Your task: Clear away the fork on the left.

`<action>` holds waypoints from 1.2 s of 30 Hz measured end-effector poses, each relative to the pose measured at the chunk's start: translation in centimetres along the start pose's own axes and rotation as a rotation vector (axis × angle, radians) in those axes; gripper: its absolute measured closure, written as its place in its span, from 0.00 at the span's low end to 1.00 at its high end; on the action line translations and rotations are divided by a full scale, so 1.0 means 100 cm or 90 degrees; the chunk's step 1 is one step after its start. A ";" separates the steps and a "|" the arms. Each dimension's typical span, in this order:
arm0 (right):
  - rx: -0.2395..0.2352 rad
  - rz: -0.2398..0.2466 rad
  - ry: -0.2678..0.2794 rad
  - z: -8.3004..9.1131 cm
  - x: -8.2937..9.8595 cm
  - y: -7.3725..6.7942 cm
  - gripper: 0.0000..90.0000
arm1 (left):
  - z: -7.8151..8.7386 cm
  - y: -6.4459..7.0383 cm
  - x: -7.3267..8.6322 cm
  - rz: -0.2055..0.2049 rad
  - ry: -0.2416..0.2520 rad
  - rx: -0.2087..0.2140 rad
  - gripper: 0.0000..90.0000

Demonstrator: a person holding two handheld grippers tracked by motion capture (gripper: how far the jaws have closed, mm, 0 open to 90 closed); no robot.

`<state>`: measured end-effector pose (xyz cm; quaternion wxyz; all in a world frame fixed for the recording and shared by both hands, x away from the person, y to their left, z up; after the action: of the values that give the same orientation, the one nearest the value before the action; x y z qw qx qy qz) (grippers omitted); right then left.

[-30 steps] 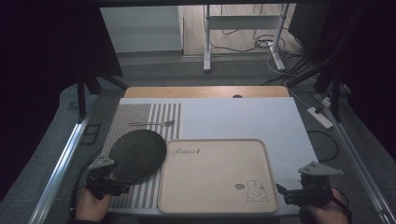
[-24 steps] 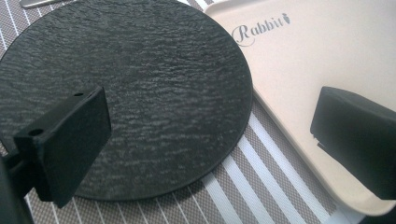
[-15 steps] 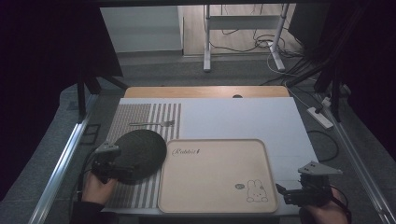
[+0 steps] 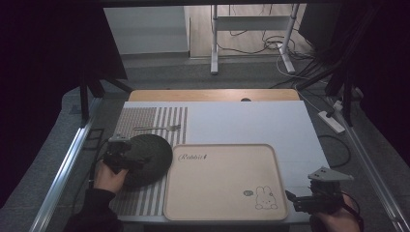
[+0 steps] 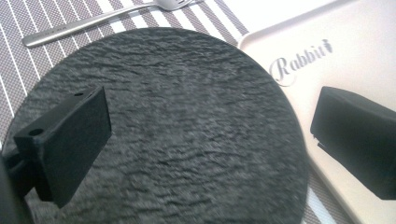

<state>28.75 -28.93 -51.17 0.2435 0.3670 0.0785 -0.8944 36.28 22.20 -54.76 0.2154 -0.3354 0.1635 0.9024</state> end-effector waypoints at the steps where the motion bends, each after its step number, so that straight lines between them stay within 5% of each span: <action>1: 0.000 0.000 0.001 0.000 0.000 0.000 0.00 | -0.002 -0.002 -0.002 0.000 -0.003 0.002 0.00; 12: -0.002 0.003 -0.004 -0.001 0.000 -0.001 0.00 | -0.020 -0.026 -0.019 0.040 -0.020 0.017 0.00; 36: -0.004 0.005 -0.012 -0.002 0.001 -0.001 0.00 | -0.065 -0.075 -0.050 0.063 -0.075 -0.055 0.00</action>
<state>28.74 -28.80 -51.37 0.2491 0.3582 0.0780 -0.8964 46.91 24.36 -57.19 0.1652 -0.2818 0.1281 0.9364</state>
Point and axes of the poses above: each handheld gripper's, and its own axes: z roughly backward along the jaws, x roughly out of its underside, y roughly to its right, the point moved 9 cm from there along -z, roughly forward along the jaws, and after that the axes turned 3 degrees about -z, right-handed, at the moved point
